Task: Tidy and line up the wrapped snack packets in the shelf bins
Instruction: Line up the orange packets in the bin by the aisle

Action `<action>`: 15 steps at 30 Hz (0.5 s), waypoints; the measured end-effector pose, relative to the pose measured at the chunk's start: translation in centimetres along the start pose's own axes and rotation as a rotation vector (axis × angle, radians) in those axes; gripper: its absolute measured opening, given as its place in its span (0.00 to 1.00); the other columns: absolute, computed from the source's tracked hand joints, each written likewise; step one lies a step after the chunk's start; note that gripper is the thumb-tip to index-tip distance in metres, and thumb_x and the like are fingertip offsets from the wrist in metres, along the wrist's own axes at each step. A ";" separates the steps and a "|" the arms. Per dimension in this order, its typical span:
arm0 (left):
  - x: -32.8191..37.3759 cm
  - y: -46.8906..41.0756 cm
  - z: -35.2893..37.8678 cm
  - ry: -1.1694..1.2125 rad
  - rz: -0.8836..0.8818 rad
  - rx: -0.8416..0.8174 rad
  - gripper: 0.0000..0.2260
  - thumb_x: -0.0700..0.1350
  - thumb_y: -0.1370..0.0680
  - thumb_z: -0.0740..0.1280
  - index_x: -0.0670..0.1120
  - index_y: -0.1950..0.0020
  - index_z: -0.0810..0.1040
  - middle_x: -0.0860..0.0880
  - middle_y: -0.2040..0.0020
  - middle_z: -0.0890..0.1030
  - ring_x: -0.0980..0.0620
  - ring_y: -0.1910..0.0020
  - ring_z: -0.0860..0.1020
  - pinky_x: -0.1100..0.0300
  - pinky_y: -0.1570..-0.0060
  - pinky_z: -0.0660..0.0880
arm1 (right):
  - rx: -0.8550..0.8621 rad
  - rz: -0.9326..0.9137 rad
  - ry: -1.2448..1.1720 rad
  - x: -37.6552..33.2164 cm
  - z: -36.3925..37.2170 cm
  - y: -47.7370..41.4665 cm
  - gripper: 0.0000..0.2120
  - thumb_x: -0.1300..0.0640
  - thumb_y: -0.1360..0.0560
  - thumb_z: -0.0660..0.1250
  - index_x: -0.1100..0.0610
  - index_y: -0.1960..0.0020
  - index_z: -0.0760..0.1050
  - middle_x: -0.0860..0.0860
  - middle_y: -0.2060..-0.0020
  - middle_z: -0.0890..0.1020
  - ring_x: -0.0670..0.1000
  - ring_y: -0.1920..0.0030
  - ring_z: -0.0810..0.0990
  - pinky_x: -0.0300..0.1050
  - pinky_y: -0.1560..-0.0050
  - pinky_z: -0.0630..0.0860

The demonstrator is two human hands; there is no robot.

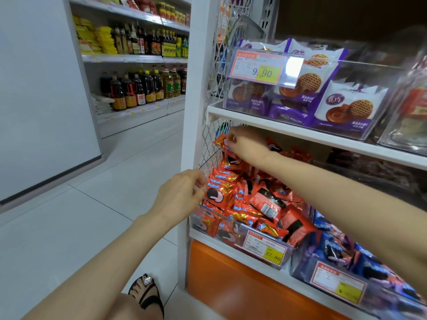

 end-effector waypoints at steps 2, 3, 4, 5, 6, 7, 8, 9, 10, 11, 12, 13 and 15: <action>0.4 -0.1 0.8 0.035 0.031 -0.054 0.07 0.47 0.21 0.63 0.49 0.45 0.74 0.53 0.47 0.78 0.55 0.52 0.76 0.61 0.56 0.74 | -0.001 0.057 -0.016 1.3 0.3 -1.6 0.13 0.54 0.23 0.64 0.57 0.40 0.72 0.55 0.43 0.76 0.56 0.42 0.75 0.45 0.46 0.71; 0.6 -0.2 1.2 0.051 0.043 -0.075 0.06 0.47 0.21 0.63 0.49 0.45 0.75 0.53 0.47 0.78 0.54 0.51 0.76 0.60 0.55 0.74 | -0.078 0.079 -0.052 1.7 1.3 -2.2 0.19 0.54 0.23 0.64 0.57 0.35 0.68 0.56 0.39 0.74 0.56 0.38 0.73 0.45 0.43 0.69; 0.6 -0.3 1.5 0.073 0.050 -0.090 0.06 0.46 0.21 0.63 0.49 0.46 0.75 0.52 0.47 0.79 0.54 0.51 0.76 0.59 0.54 0.75 | -0.158 0.095 -0.084 2.0 2.3 -2.5 0.24 0.53 0.24 0.65 0.57 0.30 0.63 0.57 0.36 0.73 0.57 0.36 0.72 0.45 0.43 0.69; 0.7 -0.4 1.8 0.103 0.054 -0.100 0.05 0.46 0.21 0.63 0.48 0.47 0.75 0.52 0.48 0.79 0.53 0.51 0.77 0.58 0.54 0.76 | -0.217 0.115 -0.107 2.2 3.2 -2.7 0.29 0.53 0.25 0.66 0.57 0.28 0.59 0.58 0.35 0.72 0.58 0.36 0.72 0.45 0.43 0.69; 0.8 -0.5 1.9 0.141 0.053 -0.107 0.04 0.45 0.21 0.63 0.48 0.47 0.75 0.51 0.49 0.78 0.53 0.51 0.77 0.58 0.55 0.76 | -0.250 0.133 -0.119 2.4 3.8 -2.8 0.32 0.52 0.26 0.68 0.57 0.27 0.58 0.59 0.35 0.72 0.58 0.36 0.73 0.45 0.44 0.70; 0.9 -0.7 2.0 0.192 0.046 -0.110 0.04 0.44 0.21 0.63 0.47 0.48 0.75 0.51 0.50 0.78 0.53 0.52 0.77 0.60 0.56 0.76 | -0.256 0.137 -0.116 2.5 4.0 -2.9 0.33 0.53 0.27 0.69 0.56 0.27 0.58 0.59 0.36 0.73 0.58 0.38 0.74 0.45 0.46 0.72; 1.0 -0.9 2.0 0.249 0.029 -0.113 0.04 0.43 0.21 0.63 0.47 0.48 0.75 0.52 0.52 0.78 0.53 0.54 0.78 0.63 0.58 0.75 | -0.241 0.132 -0.098 2.4 4.1 -2.9 0.33 0.53 0.29 0.71 0.55 0.28 0.59 0.59 0.37 0.74 0.58 0.39 0.74 0.44 0.48 0.72; 1.1 -1.2 2.0 0.309 0.009 -0.118 0.03 0.41 0.21 0.63 0.47 0.48 0.74 0.51 0.53 0.78 0.53 0.55 0.78 0.65 0.59 0.74 | -0.206 0.118 -0.072 2.2 3.7 -2.8 0.34 0.54 0.30 0.71 0.55 0.29 0.61 0.58 0.37 0.74 0.57 0.39 0.74 0.43 0.49 0.71; 1.2 -1.6 2.0 0.371 -0.017 -0.123 0.04 0.40 0.21 0.63 0.46 0.49 0.74 0.50 0.54 0.78 0.53 0.56 0.79 0.66 0.58 0.75 | -0.174 0.107 -0.058 1.9 3.2 -2.7 0.34 0.53 0.31 0.72 0.55 0.29 0.61 0.57 0.36 0.73 0.56 0.37 0.73 0.43 0.48 0.70; 1.2 -2.1 2.0 0.436 -0.052 -0.127 0.04 0.38 0.22 0.63 0.46 0.48 0.73 0.48 0.53 0.79 0.52 0.55 0.80 0.65 0.56 0.76 | -0.158 0.096 -0.078 1.6 2.6 -2.5 0.35 0.53 0.31 0.72 0.57 0.29 0.62 0.56 0.35 0.72 0.55 0.36 0.72 0.43 0.45 0.70; 1.1 -2.7 2.0 0.491 -0.092 -0.129 0.05 0.38 0.22 0.64 0.45 0.47 0.73 0.46 0.52 0.80 0.51 0.53 0.80 0.61 0.52 0.78 | -0.168 0.097 -0.145 1.5 2.1 -2.2 0.35 0.54 0.32 0.73 0.59 0.29 0.63 0.56 0.35 0.72 0.54 0.37 0.72 0.43 0.43 0.70; 1.0 -3.4 2.0 0.537 -0.131 -0.130 0.08 0.39 0.23 0.65 0.43 0.45 0.72 0.44 0.50 0.80 0.50 0.51 0.80 0.57 0.48 0.77 | -0.205 0.110 -0.252 1.3 1.6 -1.6 0.35 0.56 0.32 0.74 0.60 0.29 0.63 0.56 0.38 0.75 0.52 0.41 0.74 0.42 0.45 0.71; 1.2 -4.6 2.4 0.608 -0.196 -0.158 0.20 0.44 0.25 0.69 0.41 0.37 0.68 0.45 0.47 0.79 0.48 0.47 0.78 0.53 0.42 0.75 | -0.324 0.146 -0.484 1.0 0.9 0.2 0.33 0.56 0.32 0.75 0.55 0.31 0.66 0.51 0.48 0.77 0.46 0.53 0.75 0.40 0.55 0.73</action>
Point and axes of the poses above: each hand's wrist, its own y-axis away from the middle knuckle, its own z-axis out of the palm, x = y × z, the point moved 7 cm from there along -y, towards the middle knuckle
